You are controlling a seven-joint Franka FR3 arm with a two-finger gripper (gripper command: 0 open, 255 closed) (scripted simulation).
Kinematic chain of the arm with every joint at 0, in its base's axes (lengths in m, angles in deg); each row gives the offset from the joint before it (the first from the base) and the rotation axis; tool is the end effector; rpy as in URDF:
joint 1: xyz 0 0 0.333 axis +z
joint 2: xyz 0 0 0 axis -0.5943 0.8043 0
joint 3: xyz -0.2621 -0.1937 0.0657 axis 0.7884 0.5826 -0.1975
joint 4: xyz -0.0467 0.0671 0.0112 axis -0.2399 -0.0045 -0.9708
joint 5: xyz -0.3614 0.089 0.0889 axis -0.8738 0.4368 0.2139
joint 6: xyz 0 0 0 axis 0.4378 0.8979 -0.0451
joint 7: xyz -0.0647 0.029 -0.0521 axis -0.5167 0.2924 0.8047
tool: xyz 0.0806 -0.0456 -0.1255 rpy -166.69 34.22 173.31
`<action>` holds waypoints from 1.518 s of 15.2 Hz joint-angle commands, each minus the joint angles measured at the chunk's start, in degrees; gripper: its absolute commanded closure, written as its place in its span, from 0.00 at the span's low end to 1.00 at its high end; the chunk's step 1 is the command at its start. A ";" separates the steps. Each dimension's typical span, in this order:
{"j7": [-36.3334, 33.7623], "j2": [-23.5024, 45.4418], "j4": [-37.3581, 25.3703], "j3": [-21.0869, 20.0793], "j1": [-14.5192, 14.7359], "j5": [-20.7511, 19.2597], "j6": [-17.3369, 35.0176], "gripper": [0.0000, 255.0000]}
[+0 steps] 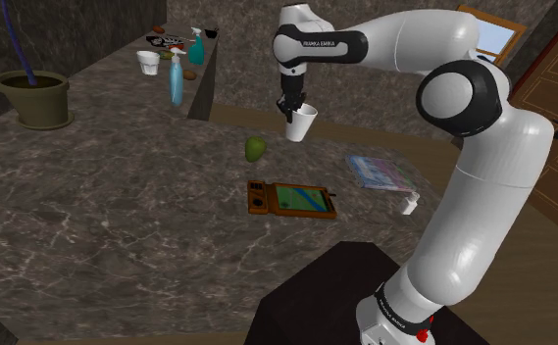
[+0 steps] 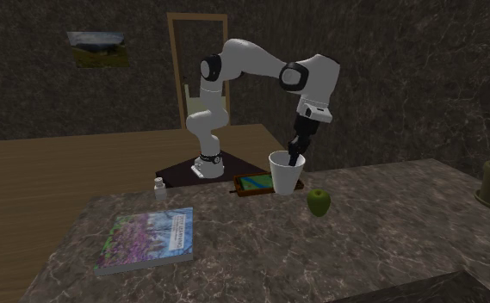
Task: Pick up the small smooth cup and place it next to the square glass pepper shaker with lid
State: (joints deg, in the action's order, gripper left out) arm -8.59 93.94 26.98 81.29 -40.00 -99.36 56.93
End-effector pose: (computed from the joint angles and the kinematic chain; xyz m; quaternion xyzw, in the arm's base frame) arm 0.6208 -0.0635 0.4621 0.9916 0.0471 -0.0568 0.1063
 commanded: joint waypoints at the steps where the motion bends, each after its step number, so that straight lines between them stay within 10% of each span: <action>1: 0.28 -0.04 -1.37 -0.01 0.04 0.04 -1.39 1.00; 10: 1.61 0.47 -8.80 -0.03 0.25 0.14 -8.18 1.00; 23: 12.78 -20.52 18.59 5.93 -7.02 -1.22 1.05 1.00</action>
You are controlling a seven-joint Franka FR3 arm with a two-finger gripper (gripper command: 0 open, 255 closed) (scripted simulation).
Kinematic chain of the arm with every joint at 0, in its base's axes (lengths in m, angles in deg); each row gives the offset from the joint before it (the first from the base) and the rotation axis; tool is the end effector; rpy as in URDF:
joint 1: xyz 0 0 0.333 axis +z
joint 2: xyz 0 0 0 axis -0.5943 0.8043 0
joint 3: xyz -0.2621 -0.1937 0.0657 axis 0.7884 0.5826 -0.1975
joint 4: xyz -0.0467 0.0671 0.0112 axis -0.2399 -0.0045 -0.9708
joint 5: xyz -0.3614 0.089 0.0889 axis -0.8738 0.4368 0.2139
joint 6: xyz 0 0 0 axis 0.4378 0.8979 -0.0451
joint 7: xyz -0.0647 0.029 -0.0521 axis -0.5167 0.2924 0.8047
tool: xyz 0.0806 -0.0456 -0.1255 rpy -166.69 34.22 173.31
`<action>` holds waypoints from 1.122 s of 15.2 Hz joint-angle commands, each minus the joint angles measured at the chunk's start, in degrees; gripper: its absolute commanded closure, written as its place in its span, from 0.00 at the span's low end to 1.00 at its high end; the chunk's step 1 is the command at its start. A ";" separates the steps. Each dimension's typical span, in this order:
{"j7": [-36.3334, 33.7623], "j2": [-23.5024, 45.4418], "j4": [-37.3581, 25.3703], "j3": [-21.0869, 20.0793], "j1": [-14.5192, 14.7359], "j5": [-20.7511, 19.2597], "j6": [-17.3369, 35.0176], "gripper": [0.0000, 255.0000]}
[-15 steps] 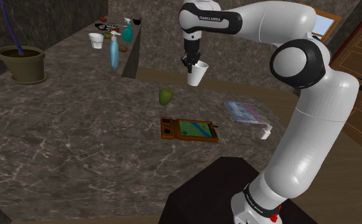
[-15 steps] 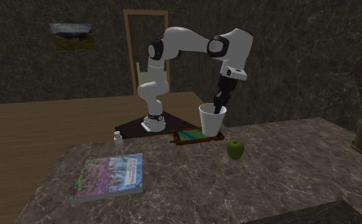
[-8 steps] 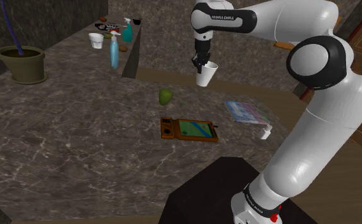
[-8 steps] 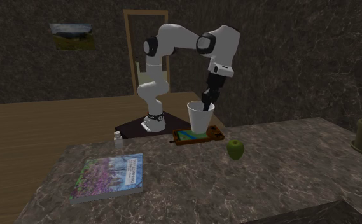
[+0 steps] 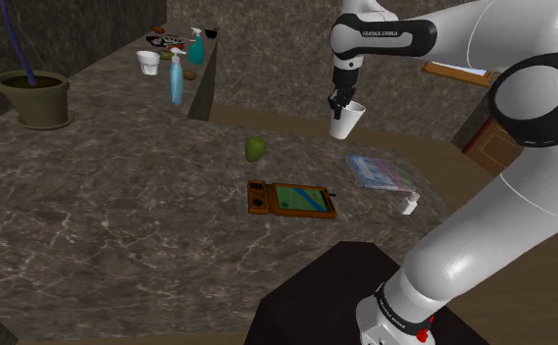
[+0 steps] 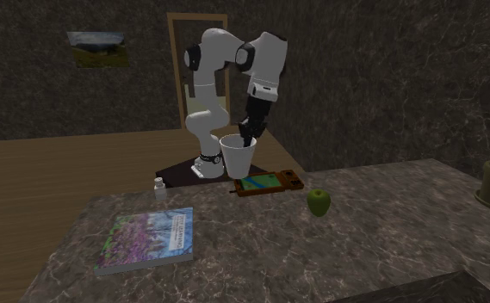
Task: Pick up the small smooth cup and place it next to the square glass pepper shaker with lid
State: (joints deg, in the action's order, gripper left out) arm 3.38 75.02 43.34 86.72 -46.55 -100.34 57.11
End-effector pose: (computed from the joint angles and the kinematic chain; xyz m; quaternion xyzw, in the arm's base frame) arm 0.4986 -0.1683 0.5214 0.9916 0.0464 -0.0571 0.1065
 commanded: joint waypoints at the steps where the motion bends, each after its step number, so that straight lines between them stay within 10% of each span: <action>1: 1.81 -2.85 3.67 1.11 -1.01 -0.48 1.32 1.00; 17: 19.77 -16.62 17.49 13.30 -9.85 -6.33 6.61 1.00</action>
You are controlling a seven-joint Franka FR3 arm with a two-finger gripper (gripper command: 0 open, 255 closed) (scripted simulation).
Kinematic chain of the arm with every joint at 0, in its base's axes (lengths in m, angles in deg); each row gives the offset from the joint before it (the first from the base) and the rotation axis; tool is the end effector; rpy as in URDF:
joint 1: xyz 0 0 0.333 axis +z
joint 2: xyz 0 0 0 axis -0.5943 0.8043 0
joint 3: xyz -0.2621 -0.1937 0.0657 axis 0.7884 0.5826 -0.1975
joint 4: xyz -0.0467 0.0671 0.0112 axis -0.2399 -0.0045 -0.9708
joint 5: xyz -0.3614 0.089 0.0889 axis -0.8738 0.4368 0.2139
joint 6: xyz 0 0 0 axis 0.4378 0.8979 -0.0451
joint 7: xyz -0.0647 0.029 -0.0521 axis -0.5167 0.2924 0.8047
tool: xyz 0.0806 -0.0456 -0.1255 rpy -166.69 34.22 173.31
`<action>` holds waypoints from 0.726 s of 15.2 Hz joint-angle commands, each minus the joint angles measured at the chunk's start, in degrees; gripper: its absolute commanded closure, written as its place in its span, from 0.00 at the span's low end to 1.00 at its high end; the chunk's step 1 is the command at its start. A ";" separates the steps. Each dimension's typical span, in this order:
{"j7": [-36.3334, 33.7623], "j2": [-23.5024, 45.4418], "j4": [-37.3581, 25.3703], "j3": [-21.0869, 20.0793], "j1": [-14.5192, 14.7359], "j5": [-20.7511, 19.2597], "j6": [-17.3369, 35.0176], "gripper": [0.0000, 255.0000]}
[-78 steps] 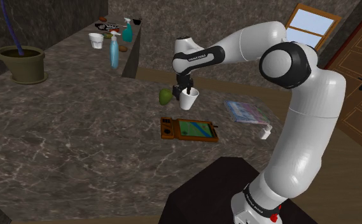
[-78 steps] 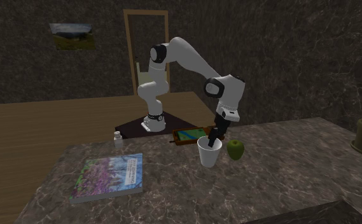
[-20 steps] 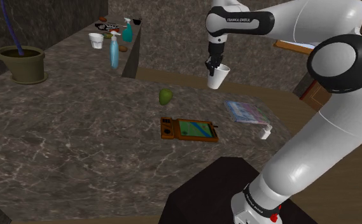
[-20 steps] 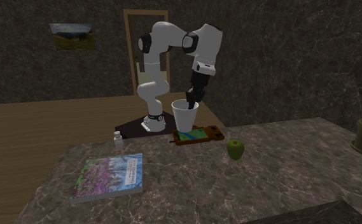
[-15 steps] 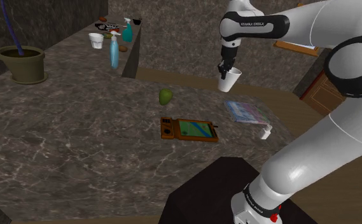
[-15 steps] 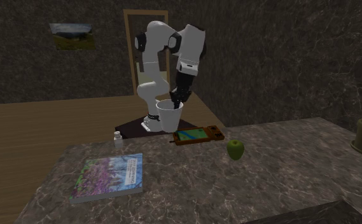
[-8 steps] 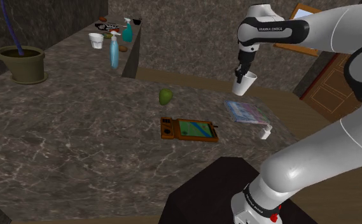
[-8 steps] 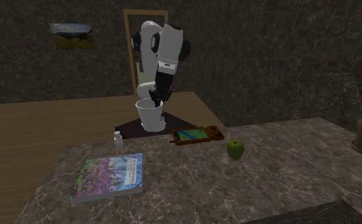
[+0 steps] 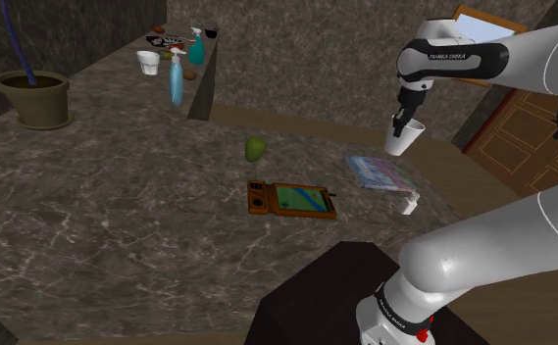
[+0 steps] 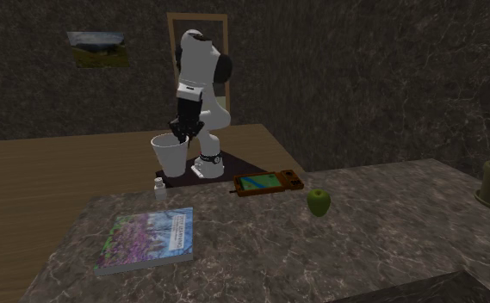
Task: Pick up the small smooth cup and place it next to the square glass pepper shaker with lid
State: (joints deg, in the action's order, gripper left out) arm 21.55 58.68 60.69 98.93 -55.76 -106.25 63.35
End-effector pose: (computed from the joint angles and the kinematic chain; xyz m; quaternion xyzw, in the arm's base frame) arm 0.3277 -0.3085 0.5185 0.9916 0.0464 -0.0569 0.1061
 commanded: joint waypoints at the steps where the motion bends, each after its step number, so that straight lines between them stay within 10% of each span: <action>1: 2.85 -0.70 0.45 2.00 -1.20 -0.82 0.66 1.00; 11: 16.28 -1.51 0.06 12.02 -6.23 -3.70 3.92 1.00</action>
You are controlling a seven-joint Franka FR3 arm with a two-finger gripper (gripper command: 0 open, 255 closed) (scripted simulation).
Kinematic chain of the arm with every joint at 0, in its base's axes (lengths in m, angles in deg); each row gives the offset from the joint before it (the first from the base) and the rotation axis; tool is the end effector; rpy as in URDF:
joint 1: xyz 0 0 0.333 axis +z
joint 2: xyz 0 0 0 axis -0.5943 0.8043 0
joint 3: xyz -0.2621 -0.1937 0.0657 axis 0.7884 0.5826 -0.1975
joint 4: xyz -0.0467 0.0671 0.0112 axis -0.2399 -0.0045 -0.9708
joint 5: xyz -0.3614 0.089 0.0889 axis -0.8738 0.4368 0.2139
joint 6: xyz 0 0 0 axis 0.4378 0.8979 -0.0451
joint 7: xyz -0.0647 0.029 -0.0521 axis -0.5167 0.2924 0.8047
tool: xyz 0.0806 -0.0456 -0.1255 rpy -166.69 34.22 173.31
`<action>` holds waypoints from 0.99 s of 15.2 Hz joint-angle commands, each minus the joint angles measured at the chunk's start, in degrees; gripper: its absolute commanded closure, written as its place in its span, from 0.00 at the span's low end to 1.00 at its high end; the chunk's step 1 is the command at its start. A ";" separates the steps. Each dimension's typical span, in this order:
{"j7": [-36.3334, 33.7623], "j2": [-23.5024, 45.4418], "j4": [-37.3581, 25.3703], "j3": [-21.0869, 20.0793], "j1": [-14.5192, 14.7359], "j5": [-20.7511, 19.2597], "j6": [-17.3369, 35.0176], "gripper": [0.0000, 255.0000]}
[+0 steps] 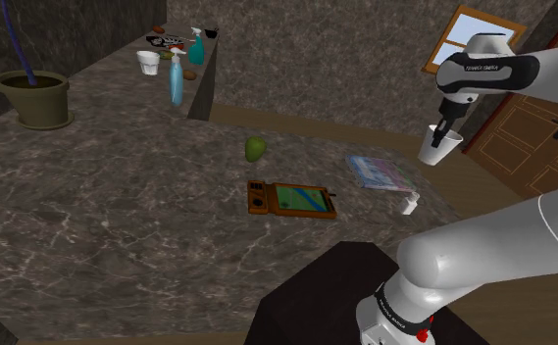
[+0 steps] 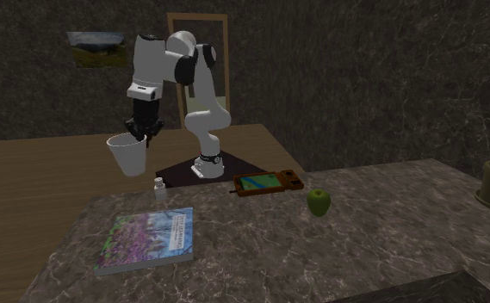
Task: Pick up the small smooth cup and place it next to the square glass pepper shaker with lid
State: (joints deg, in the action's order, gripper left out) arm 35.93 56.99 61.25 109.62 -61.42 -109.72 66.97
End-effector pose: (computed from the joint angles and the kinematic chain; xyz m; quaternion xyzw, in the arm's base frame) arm 0.2234 -0.4028 0.5180 0.9917 0.0465 -0.0566 0.1059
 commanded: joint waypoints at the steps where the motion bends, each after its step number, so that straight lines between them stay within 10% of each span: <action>1: 3.35 0.46 -0.89 2.44 -0.97 -0.33 0.68 1.00; 15: 8.79 3.57 2.66 8.95 -2.79 -0.89 9.28 1.00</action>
State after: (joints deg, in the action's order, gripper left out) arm 44.80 60.16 63.33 118.31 -64.22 -110.64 75.26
